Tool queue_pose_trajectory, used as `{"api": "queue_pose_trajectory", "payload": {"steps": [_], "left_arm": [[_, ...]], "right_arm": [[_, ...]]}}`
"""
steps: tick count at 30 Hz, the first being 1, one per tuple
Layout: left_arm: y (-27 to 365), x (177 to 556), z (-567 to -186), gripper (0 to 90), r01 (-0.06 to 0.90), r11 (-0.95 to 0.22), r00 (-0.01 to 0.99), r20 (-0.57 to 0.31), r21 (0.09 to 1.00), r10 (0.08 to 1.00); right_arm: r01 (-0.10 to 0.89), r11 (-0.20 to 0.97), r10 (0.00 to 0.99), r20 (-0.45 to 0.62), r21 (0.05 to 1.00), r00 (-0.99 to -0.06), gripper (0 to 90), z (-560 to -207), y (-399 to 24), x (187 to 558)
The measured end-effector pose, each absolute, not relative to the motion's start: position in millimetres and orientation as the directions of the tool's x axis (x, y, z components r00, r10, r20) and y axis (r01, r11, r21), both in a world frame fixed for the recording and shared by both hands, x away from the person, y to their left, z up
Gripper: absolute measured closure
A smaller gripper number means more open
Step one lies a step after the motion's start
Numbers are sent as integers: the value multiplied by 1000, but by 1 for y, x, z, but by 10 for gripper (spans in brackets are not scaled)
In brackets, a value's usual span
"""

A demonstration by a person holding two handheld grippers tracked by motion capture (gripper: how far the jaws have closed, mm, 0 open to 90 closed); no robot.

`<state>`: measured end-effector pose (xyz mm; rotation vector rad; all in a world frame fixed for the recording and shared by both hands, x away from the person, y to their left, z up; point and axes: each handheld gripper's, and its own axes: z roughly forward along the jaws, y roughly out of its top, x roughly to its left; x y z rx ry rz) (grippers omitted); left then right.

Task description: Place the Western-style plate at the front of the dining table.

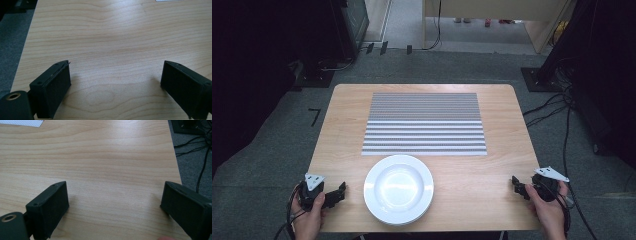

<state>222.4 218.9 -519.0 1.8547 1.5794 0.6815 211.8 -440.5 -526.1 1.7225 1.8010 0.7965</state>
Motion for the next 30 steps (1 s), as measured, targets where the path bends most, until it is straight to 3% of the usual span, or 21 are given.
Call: {"api": "queue_pose_trajectory", "payload": {"steps": [10, 22, 30], "left_arm": [[218, 221, -516, 90, 679, -122, 146, 30, 724, 989], [210, 216, -503, 90, 644, -83, 145, -14, 760, 989], [199, 213, -494, 90, 627, -73, 204, -73, 776, 976]], "right_arm": [[702, 16, 998, 27, 712, -50, 39, -526, -438, 214], [675, 21, 998, 20, 738, -52, 53, -518, -427, 211], [657, 44, 997, 4, 752, -72, 53, -514, -414, 210]]}}
